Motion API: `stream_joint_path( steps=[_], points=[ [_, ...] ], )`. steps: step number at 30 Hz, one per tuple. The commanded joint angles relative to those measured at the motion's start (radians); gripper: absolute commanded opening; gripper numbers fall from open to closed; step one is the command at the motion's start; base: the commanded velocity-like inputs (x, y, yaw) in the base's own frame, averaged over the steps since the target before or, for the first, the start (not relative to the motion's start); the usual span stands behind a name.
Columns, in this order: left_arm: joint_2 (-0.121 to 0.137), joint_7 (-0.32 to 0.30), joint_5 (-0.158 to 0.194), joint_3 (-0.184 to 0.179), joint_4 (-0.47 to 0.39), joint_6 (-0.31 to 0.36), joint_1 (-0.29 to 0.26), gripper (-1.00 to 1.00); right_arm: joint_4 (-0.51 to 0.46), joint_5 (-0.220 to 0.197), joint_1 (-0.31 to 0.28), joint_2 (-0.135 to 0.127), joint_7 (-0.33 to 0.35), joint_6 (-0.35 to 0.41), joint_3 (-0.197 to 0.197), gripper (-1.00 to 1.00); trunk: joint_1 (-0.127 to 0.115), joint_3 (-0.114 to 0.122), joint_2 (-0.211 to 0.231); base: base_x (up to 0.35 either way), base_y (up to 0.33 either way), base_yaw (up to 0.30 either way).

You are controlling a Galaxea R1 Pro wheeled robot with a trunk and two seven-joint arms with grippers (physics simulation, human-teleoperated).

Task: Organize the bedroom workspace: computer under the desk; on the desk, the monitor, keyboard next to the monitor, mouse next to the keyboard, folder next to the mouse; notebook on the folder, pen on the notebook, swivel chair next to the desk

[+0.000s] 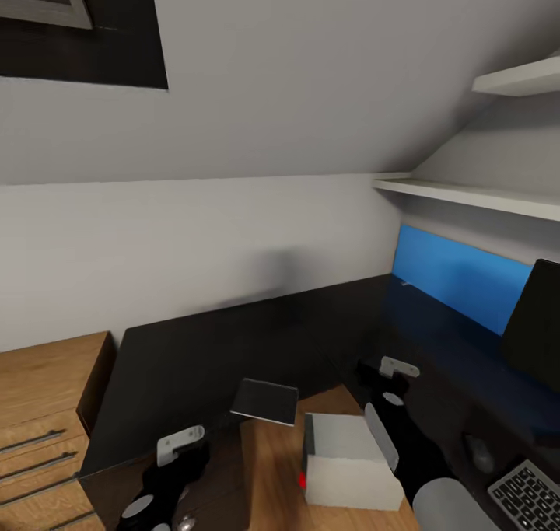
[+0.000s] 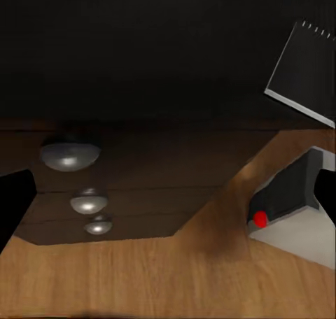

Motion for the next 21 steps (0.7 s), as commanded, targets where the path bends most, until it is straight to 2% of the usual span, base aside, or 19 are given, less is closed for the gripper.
stream_joint_path(
  steps=[1, 3, 5, 6, 9, 13, 15, 18, 21],
  points=[
    [0.002, 0.007, 0.002, -0.007, 0.009, -0.013, -0.001, 1.0, -0.036, 0.001, 0.022, 0.001, -0.01, 0.006, 0.007, 1.0, 0.0, -0.001, -0.001, 0.0, 0.0, 0.228],
    [0.006, 0.007, 0.002, -0.045, 0.042, -0.107, 0.001, 1.0, -0.211, 0.023, 0.134, 0.007, -0.017, 0.007, 0.053, 1.0, 0.0, -0.001, -0.001, 0.0, 0.0, 0.088],
    [0.006, 0.006, 0.003, -0.057, 0.047, -0.123, 0.001, 1.0, -0.252, 0.026, 0.158, 0.007, -0.018, 0.008, 0.072, 1.0, 0.0, -0.001, -0.001, 0.0, 0.0, 0.043],
    [0.009, 0.006, 0.003, -0.077, 0.051, -0.139, 0.001, 1.0, -0.292, 0.028, 0.184, 0.007, -0.018, 0.009, 0.095, 1.0, 0.0, -0.001, -0.001, 0.0, 0.0, 0.02],
    [0.015, 0.007, 0.003, -0.107, 0.053, -0.151, 0.001, 1.0, -0.32, 0.029, 0.203, 0.008, -0.019, 0.009, 0.118, 1.0, 0.0, -0.001, -0.001, 0.0, 0.0, 0.011],
    [0.026, 0.008, 0.003, -0.126, 0.055, -0.157, 0.001, 1.0, -0.333, 0.03, 0.211, 0.009, -0.017, 0.008, 0.137, 1.0, 0.0, -0.001, -0.001, 0.0, 0.0, 0.003],
    [0.028, 0.009, 0.003, -0.146, 0.055, -0.159, 0.001, 1.0, -0.337, 0.03, 0.212, 0.009, -0.014, 0.005, 0.2, 1.0, 0.0, -0.001, -0.001, 0.0, 0.0, 0.0],
    [0.032, 0.009, 0.008, -0.155, 0.059, -0.159, 0.001, 1.0, -0.34, 0.027, 0.212, 0.009, -0.015, 0.0, 0.246, 1.0, 0.0, -0.001, -0.001, -0.087, 0.0, 0.0],
    [0.033, 0.009, 0.009, -0.155, 0.078, -0.159, 0.001, 1.0, -0.34, 0.029, 0.212, 0.009, -0.018, -0.001, 0.248, 1.0, 0.0, -0.001, -0.001, -0.306, -0.013, 0.07]
  ],
)
